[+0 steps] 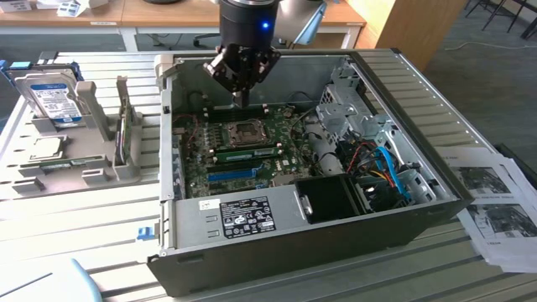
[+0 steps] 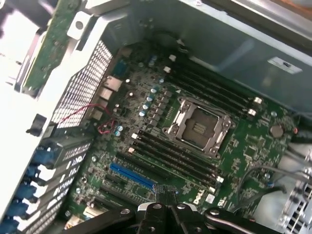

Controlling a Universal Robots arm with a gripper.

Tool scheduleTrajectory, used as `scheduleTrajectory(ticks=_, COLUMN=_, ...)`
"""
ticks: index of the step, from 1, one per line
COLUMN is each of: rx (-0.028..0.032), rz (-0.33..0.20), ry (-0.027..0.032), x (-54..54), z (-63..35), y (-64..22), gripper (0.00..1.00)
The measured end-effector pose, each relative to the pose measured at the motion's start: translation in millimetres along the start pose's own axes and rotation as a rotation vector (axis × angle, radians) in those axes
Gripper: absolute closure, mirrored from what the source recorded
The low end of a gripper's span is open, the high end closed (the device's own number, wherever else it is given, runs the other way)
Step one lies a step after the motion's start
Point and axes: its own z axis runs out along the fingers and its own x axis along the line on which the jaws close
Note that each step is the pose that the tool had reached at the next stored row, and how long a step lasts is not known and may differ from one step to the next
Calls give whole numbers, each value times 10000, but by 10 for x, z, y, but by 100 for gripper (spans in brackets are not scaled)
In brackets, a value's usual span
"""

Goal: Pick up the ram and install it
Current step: 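Press down the ram until it locks into place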

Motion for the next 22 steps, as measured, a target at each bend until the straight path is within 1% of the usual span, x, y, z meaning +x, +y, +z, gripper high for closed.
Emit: scheduleTrajectory(ticks=22, rx=-59, rz=3989, ry=-44, x=0, z=3, y=0, gripper=91)
